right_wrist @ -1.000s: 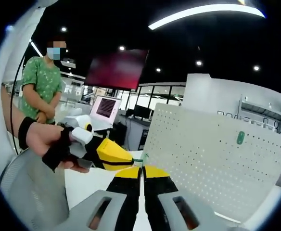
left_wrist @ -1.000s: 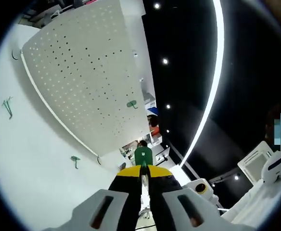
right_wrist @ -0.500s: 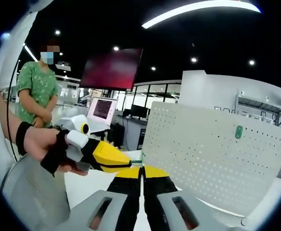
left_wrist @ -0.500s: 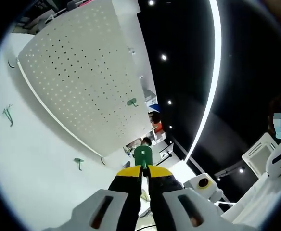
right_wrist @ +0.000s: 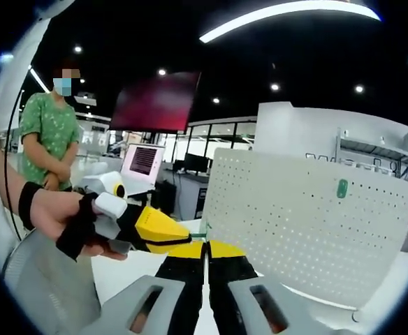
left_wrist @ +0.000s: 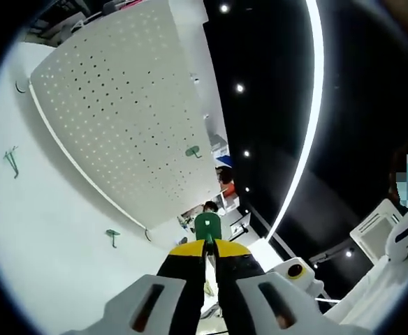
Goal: Insert the hook assembly into the mounting plate slot until the hook locks in place.
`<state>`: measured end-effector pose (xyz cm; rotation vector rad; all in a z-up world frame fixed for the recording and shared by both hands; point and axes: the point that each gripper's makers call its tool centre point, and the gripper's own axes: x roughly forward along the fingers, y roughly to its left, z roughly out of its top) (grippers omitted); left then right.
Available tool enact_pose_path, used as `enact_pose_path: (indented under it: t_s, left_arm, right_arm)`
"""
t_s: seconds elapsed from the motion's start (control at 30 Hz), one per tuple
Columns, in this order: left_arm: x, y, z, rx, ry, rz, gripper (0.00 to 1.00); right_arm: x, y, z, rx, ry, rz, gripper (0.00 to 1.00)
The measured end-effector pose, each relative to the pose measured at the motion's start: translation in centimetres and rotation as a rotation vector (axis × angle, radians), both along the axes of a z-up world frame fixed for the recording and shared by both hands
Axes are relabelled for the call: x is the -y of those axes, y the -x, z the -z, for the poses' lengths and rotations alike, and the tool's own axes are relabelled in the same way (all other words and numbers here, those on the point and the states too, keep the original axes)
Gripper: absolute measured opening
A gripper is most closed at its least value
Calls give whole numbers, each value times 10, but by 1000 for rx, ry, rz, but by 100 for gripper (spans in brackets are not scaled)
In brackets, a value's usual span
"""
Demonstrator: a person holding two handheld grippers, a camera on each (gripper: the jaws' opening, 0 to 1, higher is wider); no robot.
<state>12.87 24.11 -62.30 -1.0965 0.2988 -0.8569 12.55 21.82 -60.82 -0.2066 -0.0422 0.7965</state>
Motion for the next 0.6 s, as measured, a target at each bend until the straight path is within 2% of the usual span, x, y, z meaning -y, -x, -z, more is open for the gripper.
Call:
enact_pose_path:
  t_s: [0.4,0.5,0.6]
  left_arm:
    - [0,-1,1,2,-10,-2,4]
    - [1,0,1,26,-41,-6,4]
    - [1,0,3,23,-61,1,3]
  right_arm:
    - [1,-1,1,-4,3,1,0]
    - [1,-1,1,7,14,2,0]
    - [2,-2,3,-7,5,-4,0]
